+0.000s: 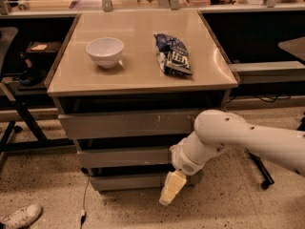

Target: Open middle drawer

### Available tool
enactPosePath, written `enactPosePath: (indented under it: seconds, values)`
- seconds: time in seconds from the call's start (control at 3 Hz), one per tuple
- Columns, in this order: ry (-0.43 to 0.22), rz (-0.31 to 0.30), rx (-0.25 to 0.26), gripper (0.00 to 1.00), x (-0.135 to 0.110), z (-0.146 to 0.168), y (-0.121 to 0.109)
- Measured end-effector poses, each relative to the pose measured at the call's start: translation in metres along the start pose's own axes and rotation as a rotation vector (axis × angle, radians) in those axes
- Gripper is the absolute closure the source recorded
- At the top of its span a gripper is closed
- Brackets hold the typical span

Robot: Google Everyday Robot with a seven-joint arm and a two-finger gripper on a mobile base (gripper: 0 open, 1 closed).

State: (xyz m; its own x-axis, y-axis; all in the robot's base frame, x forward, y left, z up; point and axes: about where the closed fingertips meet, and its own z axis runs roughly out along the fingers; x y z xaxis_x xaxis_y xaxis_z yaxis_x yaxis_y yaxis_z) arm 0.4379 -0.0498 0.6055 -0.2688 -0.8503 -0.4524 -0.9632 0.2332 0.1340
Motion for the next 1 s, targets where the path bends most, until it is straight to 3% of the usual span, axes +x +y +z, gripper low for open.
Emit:
enactPosePath:
  seconds: [0.33, 1.0]
  values:
    - [-0.026, 0.02, 0.017, 0.0, 0.0, 0.032, -0.023]
    - [-0.011, 0.056, 0.053, 0.0, 0.012, 0.102, -0.077]
